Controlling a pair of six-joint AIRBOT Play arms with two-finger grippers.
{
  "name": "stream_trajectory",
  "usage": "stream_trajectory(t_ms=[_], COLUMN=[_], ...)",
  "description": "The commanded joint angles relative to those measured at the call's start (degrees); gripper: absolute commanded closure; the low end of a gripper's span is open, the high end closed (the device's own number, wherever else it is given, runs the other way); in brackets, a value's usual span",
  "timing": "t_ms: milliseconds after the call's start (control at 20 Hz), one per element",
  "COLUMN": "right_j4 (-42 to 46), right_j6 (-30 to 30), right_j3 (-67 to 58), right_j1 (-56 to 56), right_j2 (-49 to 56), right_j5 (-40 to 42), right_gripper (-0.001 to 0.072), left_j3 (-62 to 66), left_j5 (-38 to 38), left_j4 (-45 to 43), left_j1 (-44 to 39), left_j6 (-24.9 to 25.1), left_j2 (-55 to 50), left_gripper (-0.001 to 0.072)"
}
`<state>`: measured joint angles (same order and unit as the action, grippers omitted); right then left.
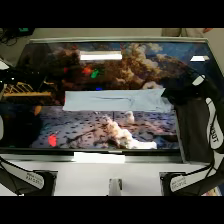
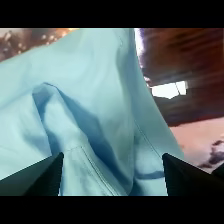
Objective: Fold the shirts.
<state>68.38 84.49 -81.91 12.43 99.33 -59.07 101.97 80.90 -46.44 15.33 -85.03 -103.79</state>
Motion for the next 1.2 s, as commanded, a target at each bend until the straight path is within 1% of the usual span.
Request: stream_trajectory(t_ms=[0, 150, 350, 450, 500, 550, 600, 650, 700, 750, 800, 850, 900, 950, 1050, 1150], right_j4=[0.52, 0.5, -2.45, -4.55, -5.86, -6.95, -7.58, -7.91, -8.31, -8.35, -8.31, -8.28, -8.31, -8.31, -8.31, -8.26], right_j6=[-0.61, -0.7, -0.68, -0.52, -0.5, -0.5, -0.52, -0.5, -0.5, -0.24, -0.28, -0.28, -0.28, -0.22, 0.9, 1.01], right_j3=[-0.11, -0.13, -0.11, -0.11, -0.11, -0.11, -0.13, -0.26, -0.76, -1.6, -2.67, -3.67, -4.52, -4.87, -4.87, -4.87], right_j1=[-2.14, -4.09, -5.29, -6.03, -6.58, -7.1, -7.98, -8.76, -9.22, -9.22, -9.22, -9.22, -9.07, -9.05, -9.05, -9.05], right_j2=[2.16, 3.54, 5.25, 5.68, 5.9, 5.99, 5.97, 5.9, 5.84, 5.6, 4.98, 4.0, 2.36, 0.39, -4.28, -8.66], right_j5=[0.37, 2.16, 0.79, 0.13, -0.2, -0.52, -0.92, -1.68, -3.3, -5.09, -7.19, -8.61, -9.51, -9.7, -10.67, -13.62], right_gripper=[0.001, 0.001, 0.0011, 0.0021, 0.0051, 0.0105, 0.0259, 0.0444, 0.0687, 0.0685, 0.0685, 0.0686, 0.0687, 0.0687, 0.0687, 0.0687], left_j3=[1.6, 1.6, 1.62, 1.6, 1.6, 1.6, 1.6, 1.6, 1.6, 1.55, 1.4, 1.38, 0.85, -0.28, -4.37, -9.81], left_j5=[1.68, 1.75, 1.73, 1.77, 1.77, 1.75, 1.75, 1.75, 1.75, 1.75, 1.7, 1.73, 1.38, 0.28, -3.15, -7.13], left_j4=[0.0, 0.0, 0.02, 0.74, 1.97, 3.1, 3.87, 4.11, 4.09, 4.07, 4.04, 4.07, 4.04, 4.02, 4.02, 4.04], left_j1=[-0.24, -0.35, -0.74, -1.16, -1.51, -2.08, -2.8, -3.78, -4.83, -6.1, -7.72, -9.75, -11.96, -14.62, -20.24, -25.49], left_j6=[0.96, 0.96, 0.96, 0.96, 0.96, 0.96, 0.96, 1.01, 1.64, 2.25, 2.91, 3.87, 5.16, 6.25, 6.16, 6.34], left_j2=[0.98, 1.97, 3.1, 3.3, 3.3, 3.3, 3.28, 3.28, 3.26, 3.19, 3.13, 2.86, 2.73, 2.62, 2.45, 2.45], left_gripper=[0.0094, 0.0094, 0.0094, 0.0094, 0.0095, 0.0095, 0.0096, 0.0112, 0.0113, 0.0135, 0.0365, 0.0627, 0.0669, 0.0669, 0.067, 0.067])
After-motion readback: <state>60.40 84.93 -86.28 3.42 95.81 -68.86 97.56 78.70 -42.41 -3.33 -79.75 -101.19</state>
